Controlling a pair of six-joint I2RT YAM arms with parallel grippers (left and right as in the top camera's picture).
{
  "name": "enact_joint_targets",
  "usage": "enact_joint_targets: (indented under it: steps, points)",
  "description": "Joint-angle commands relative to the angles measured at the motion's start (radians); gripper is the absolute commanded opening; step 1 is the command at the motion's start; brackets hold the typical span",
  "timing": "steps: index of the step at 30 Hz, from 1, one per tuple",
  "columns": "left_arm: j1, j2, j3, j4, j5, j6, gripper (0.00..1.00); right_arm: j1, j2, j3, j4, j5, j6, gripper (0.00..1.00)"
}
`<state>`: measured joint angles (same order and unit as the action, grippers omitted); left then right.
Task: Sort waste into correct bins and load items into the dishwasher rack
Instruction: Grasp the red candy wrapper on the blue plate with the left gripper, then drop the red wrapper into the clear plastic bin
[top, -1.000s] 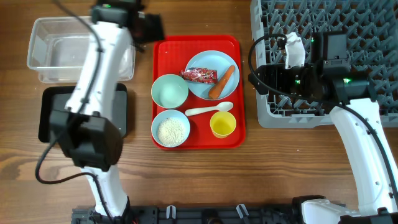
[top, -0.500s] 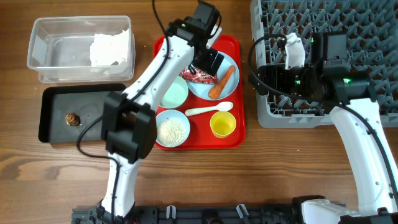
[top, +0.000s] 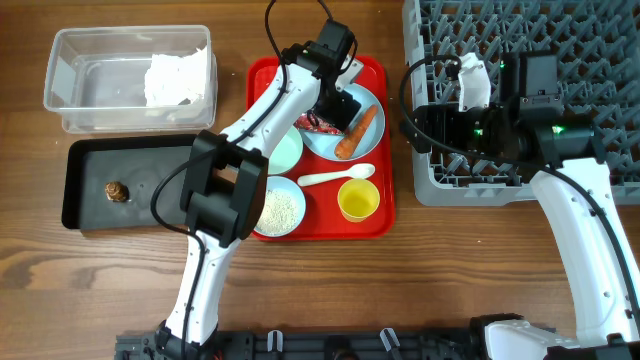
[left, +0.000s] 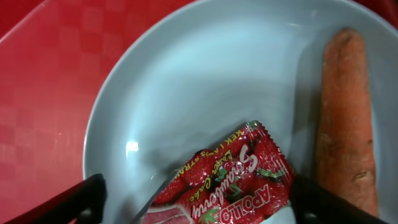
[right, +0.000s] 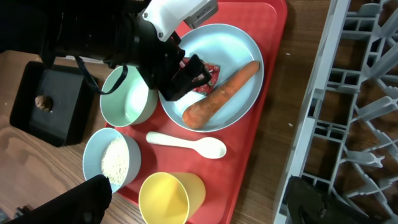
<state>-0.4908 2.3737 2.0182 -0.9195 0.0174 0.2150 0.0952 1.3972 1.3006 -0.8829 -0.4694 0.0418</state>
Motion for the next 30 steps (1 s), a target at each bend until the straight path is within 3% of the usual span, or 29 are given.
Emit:
enact_joint_targets:
  steps: [1,8,15,16,23,30]
  points:
    - [0.005,0.057,-0.005,-0.015,0.015,0.018,0.84,0.004,0.007,0.021,-0.001,0.010,0.011,0.93]
    - [0.005,0.088,-0.005,-0.024,0.016,0.017,0.63,0.004,0.007,0.021,-0.001,0.010,0.011,0.93]
    - [0.005,0.095,-0.005,-0.023,0.015,0.017,0.07,0.004,0.007,0.021,-0.005,0.010,0.011,0.93]
    - [0.005,0.095,-0.005,-0.023,0.016,0.015,0.04,0.004,0.008,0.021,-0.004,0.010,0.011,0.93]
    - [0.020,0.033,0.039,-0.089,0.016,-0.106,0.04,0.004,0.008,0.021,-0.003,0.010,0.010,0.93]
    - [0.118,-0.118,0.139,-0.139,0.019,-0.308,0.04,0.004,0.008,0.021,0.000,0.010,0.010,0.93]
